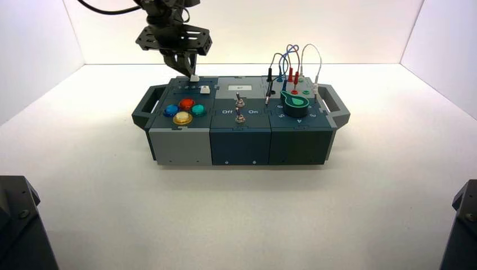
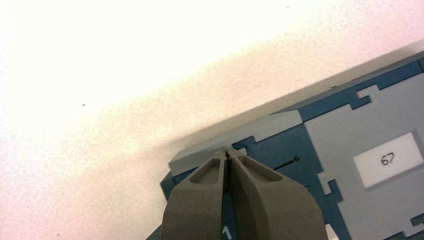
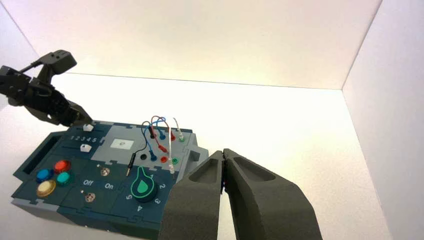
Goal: Move the top slider to position 5.
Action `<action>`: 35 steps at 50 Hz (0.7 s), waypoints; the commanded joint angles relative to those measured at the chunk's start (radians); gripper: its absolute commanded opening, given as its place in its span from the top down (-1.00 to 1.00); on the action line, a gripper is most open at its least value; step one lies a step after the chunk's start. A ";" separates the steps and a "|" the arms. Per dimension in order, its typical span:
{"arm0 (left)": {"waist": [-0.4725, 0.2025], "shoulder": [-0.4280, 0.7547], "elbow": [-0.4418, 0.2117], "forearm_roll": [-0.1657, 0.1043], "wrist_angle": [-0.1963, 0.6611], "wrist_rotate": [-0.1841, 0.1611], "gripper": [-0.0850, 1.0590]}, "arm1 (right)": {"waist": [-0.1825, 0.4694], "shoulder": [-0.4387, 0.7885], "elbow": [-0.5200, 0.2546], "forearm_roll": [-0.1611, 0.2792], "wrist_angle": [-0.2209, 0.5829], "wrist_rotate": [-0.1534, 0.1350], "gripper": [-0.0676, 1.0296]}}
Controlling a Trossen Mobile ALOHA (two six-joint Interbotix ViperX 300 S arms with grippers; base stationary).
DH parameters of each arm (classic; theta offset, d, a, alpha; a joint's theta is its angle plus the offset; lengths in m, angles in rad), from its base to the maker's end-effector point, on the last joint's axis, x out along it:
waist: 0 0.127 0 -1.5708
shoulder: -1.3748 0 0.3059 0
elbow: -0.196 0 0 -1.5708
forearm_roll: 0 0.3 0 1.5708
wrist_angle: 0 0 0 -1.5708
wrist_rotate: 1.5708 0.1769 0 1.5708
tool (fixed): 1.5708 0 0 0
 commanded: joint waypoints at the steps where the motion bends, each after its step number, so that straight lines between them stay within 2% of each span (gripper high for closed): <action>1: -0.032 0.002 0.005 -0.002 0.008 0.003 0.91 | -0.003 0.020 -0.017 0.000 -0.009 0.002 0.92; 35: -0.089 0.014 -0.008 -0.003 0.025 0.003 0.91 | -0.003 0.020 -0.017 0.000 -0.009 0.002 0.92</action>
